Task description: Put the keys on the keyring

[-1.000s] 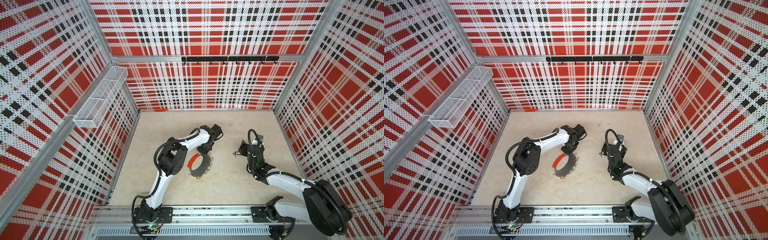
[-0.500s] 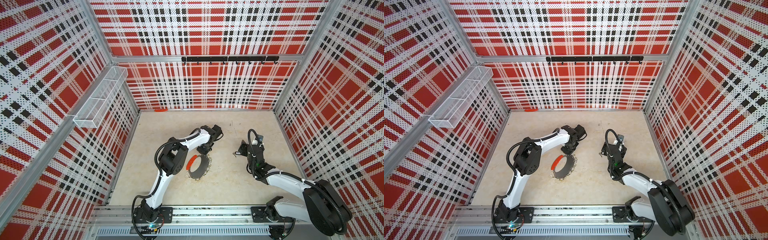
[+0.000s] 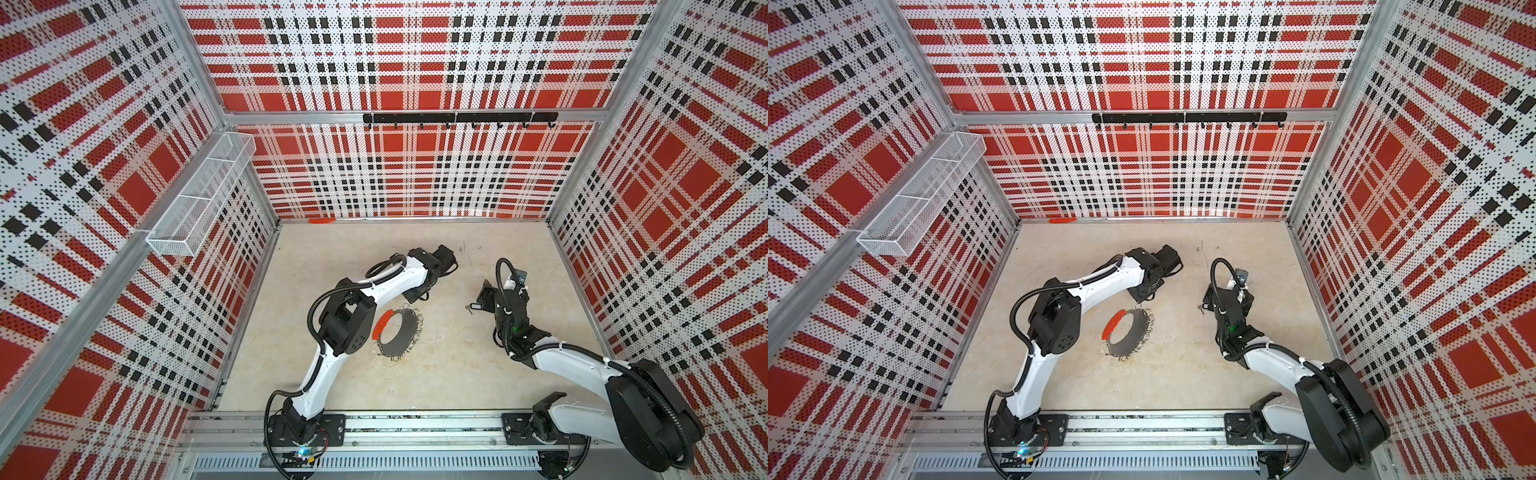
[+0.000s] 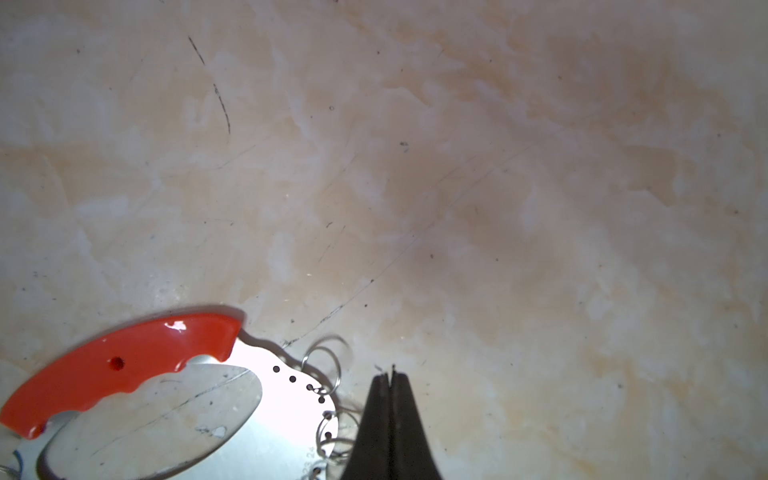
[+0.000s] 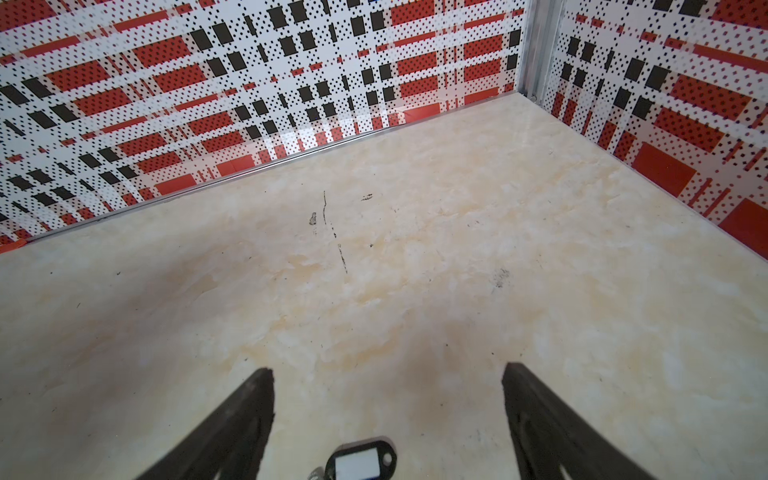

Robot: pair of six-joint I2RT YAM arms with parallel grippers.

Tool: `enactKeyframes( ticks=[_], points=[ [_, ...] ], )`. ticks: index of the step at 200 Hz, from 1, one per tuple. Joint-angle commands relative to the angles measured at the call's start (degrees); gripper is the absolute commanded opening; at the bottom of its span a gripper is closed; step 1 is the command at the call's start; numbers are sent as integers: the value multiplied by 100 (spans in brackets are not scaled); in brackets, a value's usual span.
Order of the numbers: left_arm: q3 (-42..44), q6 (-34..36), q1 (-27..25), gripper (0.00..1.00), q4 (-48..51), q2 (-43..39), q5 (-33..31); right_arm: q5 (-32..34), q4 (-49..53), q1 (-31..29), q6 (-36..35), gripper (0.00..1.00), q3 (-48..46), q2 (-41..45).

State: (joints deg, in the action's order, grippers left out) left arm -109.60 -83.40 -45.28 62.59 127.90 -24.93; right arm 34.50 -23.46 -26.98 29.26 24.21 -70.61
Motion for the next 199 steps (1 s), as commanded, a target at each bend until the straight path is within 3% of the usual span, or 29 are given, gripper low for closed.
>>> enactKeyframes(
  ticks=[1, 27, 49, 62, 81, 101, 133, 169, 199],
  points=[
    [439, 326, -101, 0, -61, -641, -609, 101, -62, -41, -3, 89, 23, 113],
    [1336, 859, -166, 14, -905, -1305, -807, 110, -67, -39, 1, 89, 17, 118],
    [1862, 2212, -117, 37, -1896, -1687, -334, 127, -66, -38, 6, 89, 23, 102],
    [1840, 2822, -137, 49, -1929, -1717, -164, 116, -53, -39, 7, 89, 31, 116],
    [1650, 3295, -274, 53, -1360, -1656, -428, 68, -108, -40, -27, 89, 15, 133],
    [1811, 3108, -443, 53, -855, -1769, -674, -158, -349, -35, -172, 89, -28, 90],
    [3281, 2314, -711, 53, -1205, -2590, -421, -1412, -478, -36, -436, 90, 181, -234],
    [4919, 1809, -860, 53, -2194, -3291, 16, -3196, 1066, -54, -159, 90, 1219, -626],
    [5512, 1670, -886, 53, -2699, -3538, 181, -4009, 1203, -129, 194, 91, 1525, -1086]
  ],
)
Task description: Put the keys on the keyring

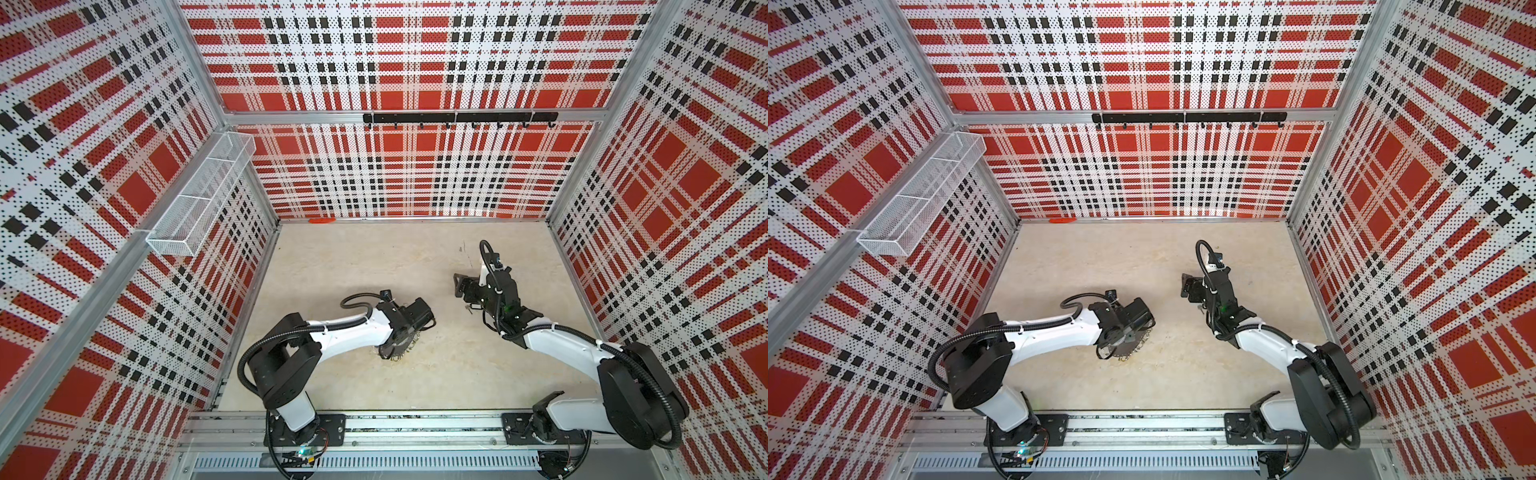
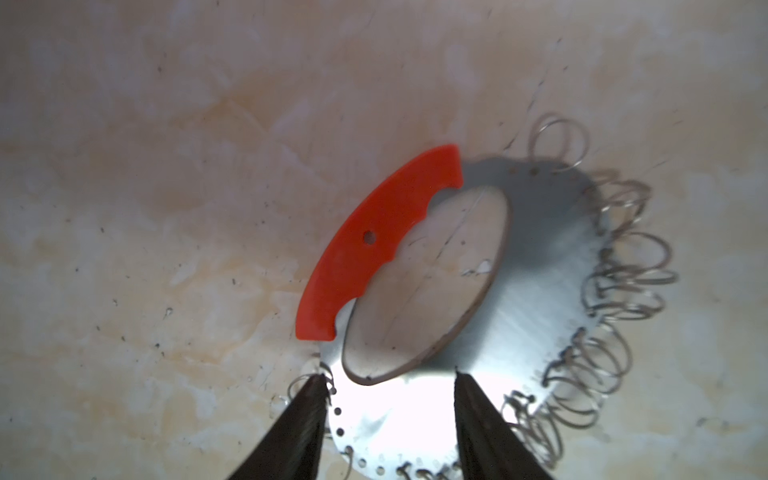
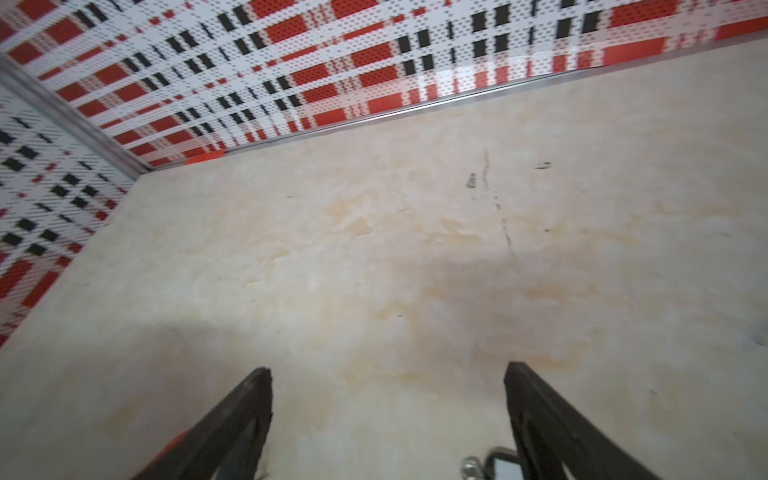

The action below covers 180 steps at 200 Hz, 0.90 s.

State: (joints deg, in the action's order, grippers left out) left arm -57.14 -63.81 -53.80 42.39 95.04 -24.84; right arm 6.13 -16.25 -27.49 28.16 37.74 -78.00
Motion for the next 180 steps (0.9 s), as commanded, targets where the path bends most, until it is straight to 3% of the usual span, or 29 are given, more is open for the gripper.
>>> enactKeyframes(
  ticks=[1, 35, 101, 180],
  points=[
    [279, -293, -38, 53, -689, -260, 172, -1204, 482, -80, 308, 90, 181, -370],
    [994, -446, -126, 54, -1288, -625, 488, -2138, 264, -184, 811, 91, 563, -1121],
    [1671, -331, 401, 54, -2239, -730, 886, -2844, -575, -343, 1487, 90, 815, -2067],
    [1641, 107, 1120, 54, -2421, -426, 920, -2914, -1188, -495, 1995, 90, 193, -1913]
  ],
)
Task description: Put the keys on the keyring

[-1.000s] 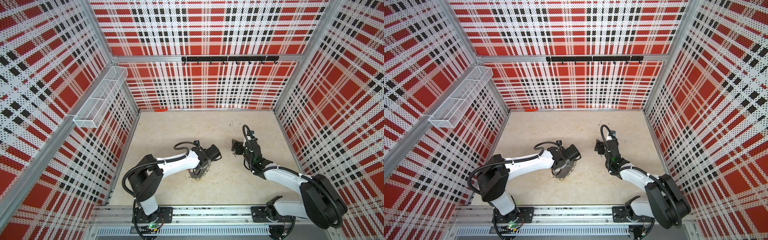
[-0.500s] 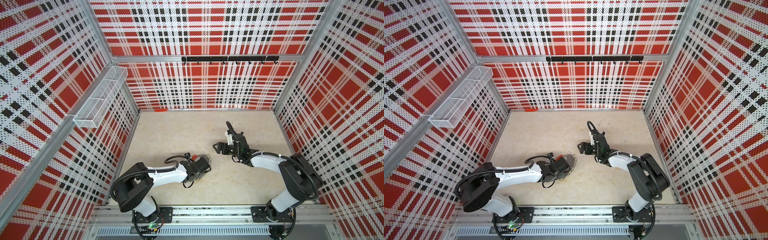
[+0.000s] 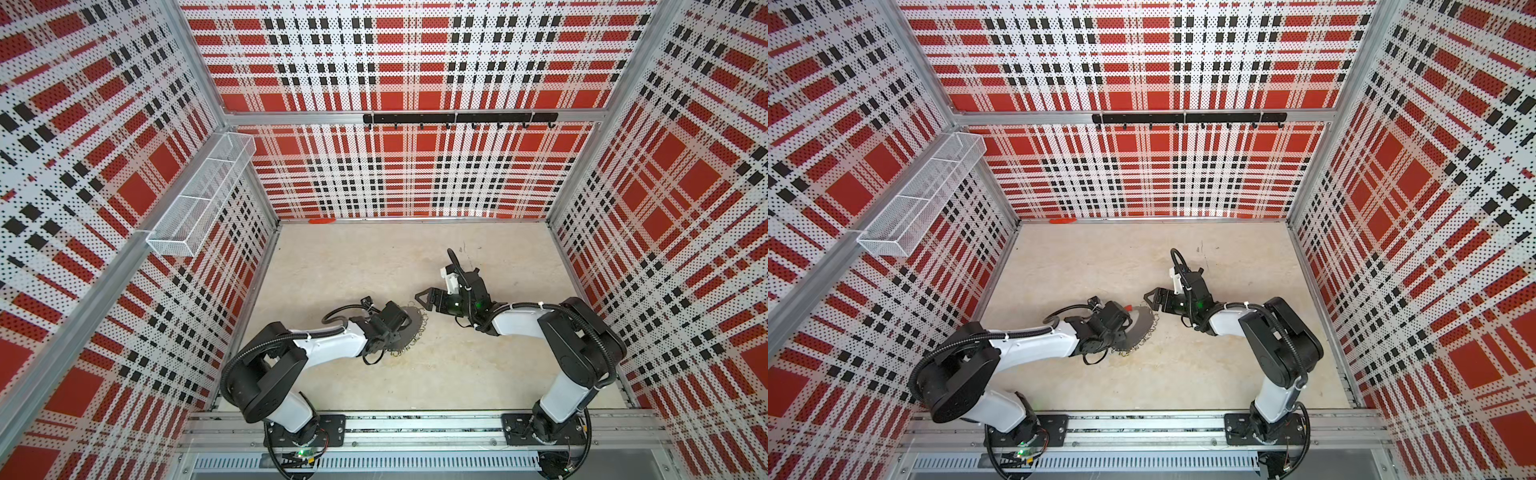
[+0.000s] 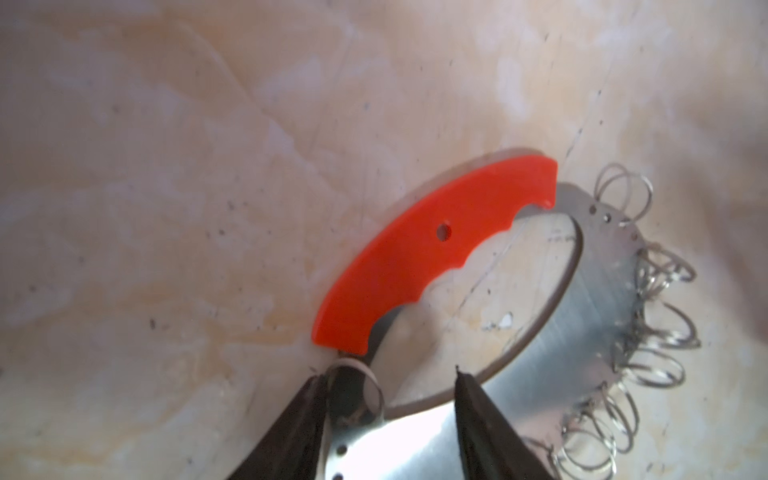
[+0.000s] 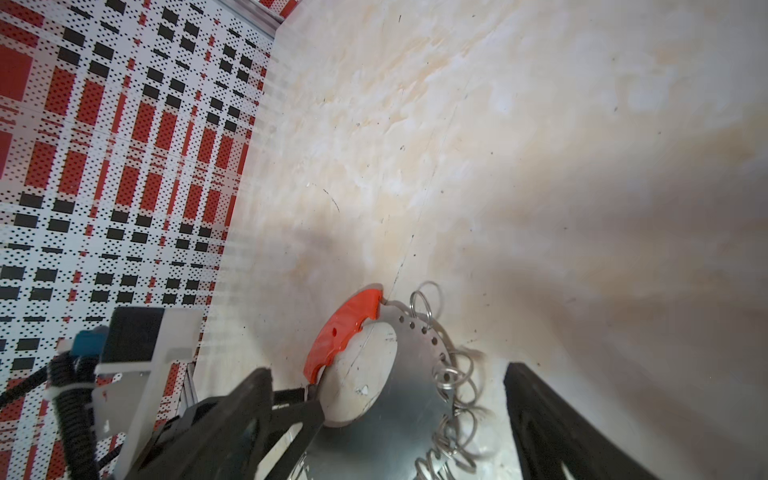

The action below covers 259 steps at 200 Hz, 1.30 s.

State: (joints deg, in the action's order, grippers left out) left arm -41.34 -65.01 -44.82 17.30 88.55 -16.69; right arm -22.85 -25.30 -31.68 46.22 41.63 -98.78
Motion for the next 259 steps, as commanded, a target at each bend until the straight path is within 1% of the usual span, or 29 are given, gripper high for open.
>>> enactKeyframes(
  ticks=[1, 40, 94, 137, 150, 164, 184, 199, 214, 222, 228, 236, 246, 259],
  points=[
    [54, 231, 229, 54, 89, 228, 100, -17, -287, -80, 192, 89, -202, 175],
    [-383, 376, 289, 54, 69, 605, 93, 298, -151, -75, 141, 89, -693, 777],
    [-1101, 512, 267, 53, 63, 1421, 131, 654, -113, -75, 354, 89, -1435, 1627],
    [-1956, 724, 351, 52, 170, 1935, 149, 1388, 548, -42, 180, 90, -1786, 2544],
    [-2183, 786, 342, 52, 264, 2036, 115, 1559, 816, 32, 16, 91, -1818, 2867],
    [-2374, 868, 357, 52, 519, 2052, -85, 1747, 1192, 214, -291, 92, -1753, 3173],
    [-2659, 1055, 335, 52, 1099, 1866, -728, 2124, 1668, 722, -818, 92, -1634, 3506],
    [-3002, 1298, 189, 52, 1574, 1722, -1323, 2608, 1739, 1080, -1062, 92, -1663, 3660],
    [-3557, 1639, -118, 52, 2001, 1780, -1770, 3174, 1564, 1295, -1290, 92, -1780, 3720],
    [-3905, 1842, -344, 54, 2211, 1872, -1996, 3372, 1434, 1382, -1398, 91, -1859, 3719],
    [-4115, 1979, -525, 60, 2309, 1949, -2134, 3436, 1371, 1442, -1409, 90, -1897, 3725],
    [-4389, 2140, -734, 63, 2362, 2087, -2169, 3700, 1346, 1463, -1345, 90, -1945, 3730],
    [-4799, 2245, -865, 64, 2495, 2322, -2006, 3701, 1142, 1476, -1345, 90, -2068, 3768],
    [-5468, 2214, -921, 66, 2968, 2727, -1732, 3826, 930, 1480, -1301, 89, -2291, 3875]
  ],
)
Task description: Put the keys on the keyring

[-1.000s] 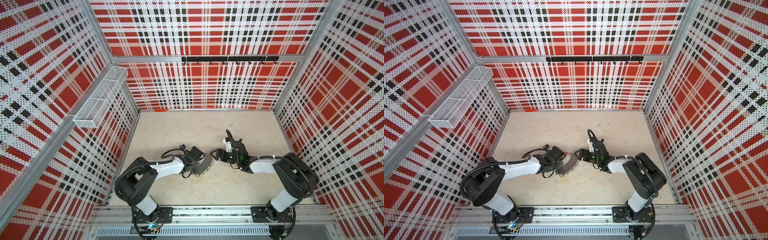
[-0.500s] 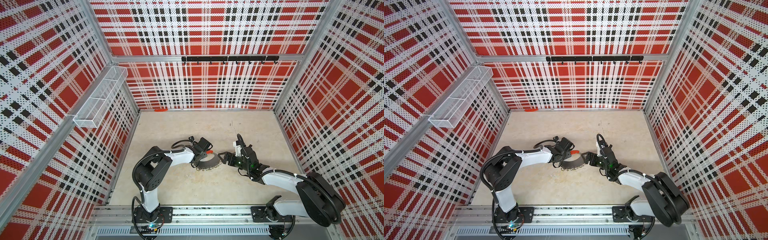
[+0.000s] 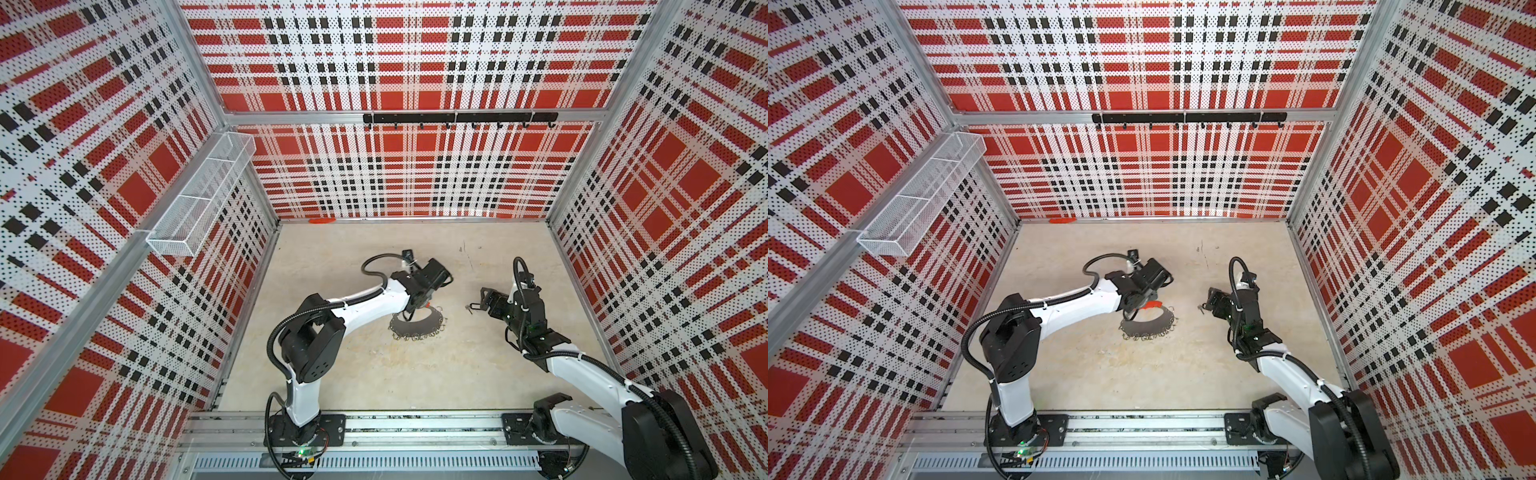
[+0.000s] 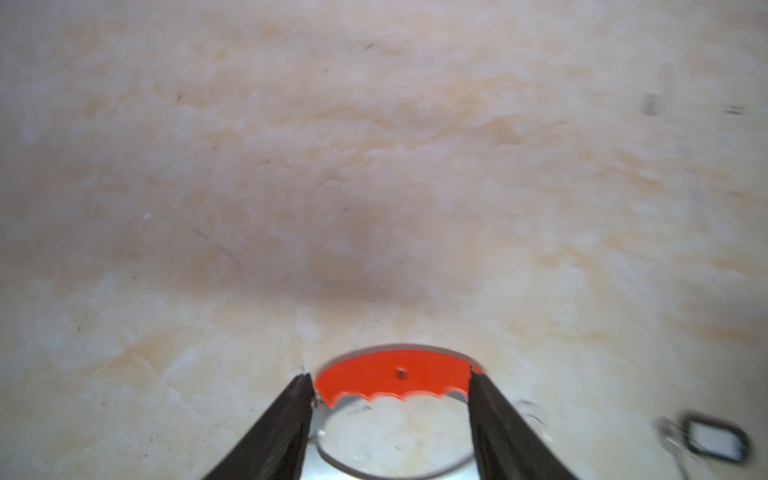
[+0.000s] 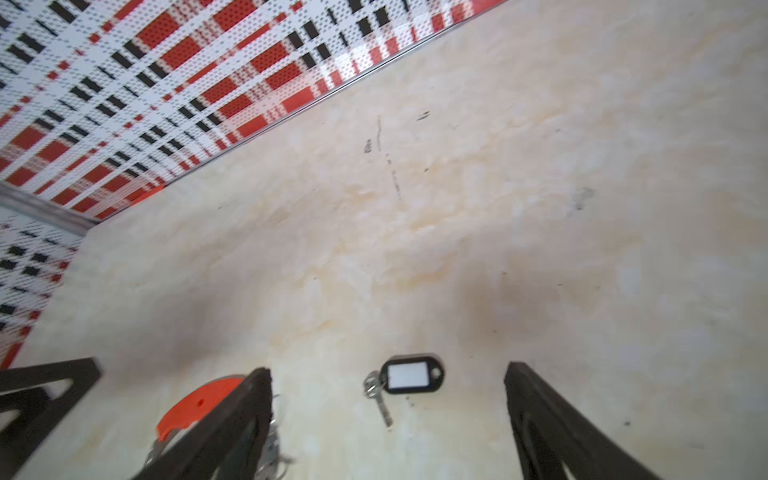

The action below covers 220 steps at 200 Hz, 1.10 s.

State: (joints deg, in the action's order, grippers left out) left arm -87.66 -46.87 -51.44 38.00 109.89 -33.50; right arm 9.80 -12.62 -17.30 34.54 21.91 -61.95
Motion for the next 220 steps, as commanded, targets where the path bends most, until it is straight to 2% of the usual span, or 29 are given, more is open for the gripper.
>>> enactKeyframes(
  ticks=[1, 22, 37, 77, 108, 220],
  points=[
    [-878, 395, -264, 66, 931, 625, -43, 573, -355, 42, -129, 89, -337, 197],
    [-1750, 381, -424, 70, 1443, 1206, -23, 864, -779, 50, -41, 88, -760, 376],
    [-2251, 354, -525, 72, 1718, 1569, -40, 901, -576, 95, -8, 87, -726, 554],
    [-3053, 422, -721, 64, 2159, 2490, 14, 1011, -654, 95, 27, 85, -829, 787],
    [-3104, 464, -726, 54, 2186, 2734, 10, 918, -630, 96, 55, 85, -769, 680],
    [-3265, 433, -705, 51, 2183, 3253, -95, 754, -658, 103, 99, 84, -769, 736]
  ],
)
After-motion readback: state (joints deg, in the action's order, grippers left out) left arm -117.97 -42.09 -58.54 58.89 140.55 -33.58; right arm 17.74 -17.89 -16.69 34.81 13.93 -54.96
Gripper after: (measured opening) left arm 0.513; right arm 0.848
